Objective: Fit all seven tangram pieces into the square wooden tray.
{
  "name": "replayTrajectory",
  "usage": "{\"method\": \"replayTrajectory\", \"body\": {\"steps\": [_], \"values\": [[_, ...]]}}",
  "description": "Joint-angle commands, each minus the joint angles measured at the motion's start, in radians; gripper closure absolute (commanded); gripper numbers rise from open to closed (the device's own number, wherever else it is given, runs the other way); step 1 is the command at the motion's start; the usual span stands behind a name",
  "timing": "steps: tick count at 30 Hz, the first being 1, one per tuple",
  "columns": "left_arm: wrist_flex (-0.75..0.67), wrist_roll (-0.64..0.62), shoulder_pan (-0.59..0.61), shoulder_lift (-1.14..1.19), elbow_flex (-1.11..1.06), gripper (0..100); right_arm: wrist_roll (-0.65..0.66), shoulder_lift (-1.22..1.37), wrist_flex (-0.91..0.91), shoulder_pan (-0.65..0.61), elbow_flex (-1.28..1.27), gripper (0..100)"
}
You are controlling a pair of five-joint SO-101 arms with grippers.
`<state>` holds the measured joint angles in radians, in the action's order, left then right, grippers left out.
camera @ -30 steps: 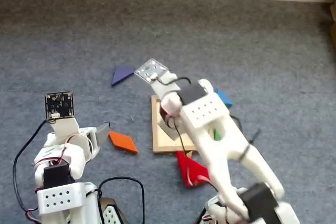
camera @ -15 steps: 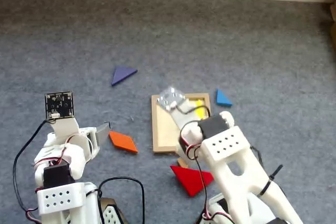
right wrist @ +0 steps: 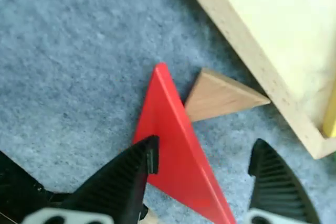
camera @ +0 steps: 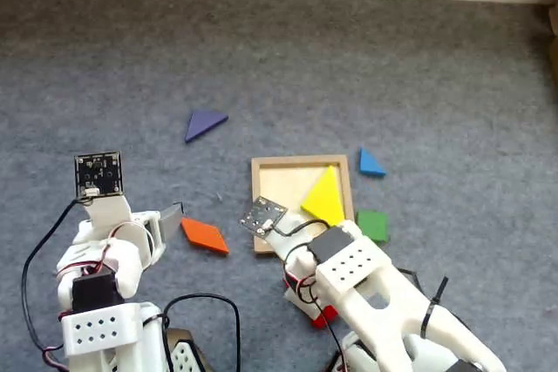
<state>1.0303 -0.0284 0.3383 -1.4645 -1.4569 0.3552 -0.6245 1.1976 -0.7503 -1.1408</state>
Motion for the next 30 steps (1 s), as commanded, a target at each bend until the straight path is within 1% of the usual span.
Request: {"method": "replayTrajectory", "body": {"steps": [1,6,11,15,18,21,23,24,28,30], "values": [[-0.017,0.008,0.012,-0.008,0.004,65,0.006,-0.028,-0.025,-0.013,-0.021,66.3],[-0.017,0.008,0.012,-0.008,0.004,65,0.012,-0.028,-0.022,-0.018,-0.058,66.7],[-0.017,0.008,0.012,-0.008,0.004,65,0.014,-0.028,-0.027,-0.120,-0.084,76.8],[-0.017,0.008,0.012,-0.008,0.004,65,0.014,0.002,-0.027,-0.176,-0.079,77.8],[-0.015,0.008,0.012,-0.008,0.004,65,0.008,0.133,-0.030,-0.174,-0.074,77.8],[-0.014,0.008,0.012,-0.008,0.004,65,0.006,0.325,-0.096,-0.173,-0.027,78.1],[-0.014,0.008,0.012,-0.008,0.004,65,0.005,0.438,-0.104,-0.173,0.005,78.4],[-0.014,0.008,0.012,-0.008,0.004,65,0.005,0.466,-0.099,-0.173,0.027,80.1],[-0.012,0.008,0.012,-0.008,0.004,65,0.006,0.446,-0.096,-0.147,0.081,91.3],[-0.014,0.008,0.012,-0.008,0.004,65,0.011,0.412,-0.087,-0.124,0.088,92.0]]}}
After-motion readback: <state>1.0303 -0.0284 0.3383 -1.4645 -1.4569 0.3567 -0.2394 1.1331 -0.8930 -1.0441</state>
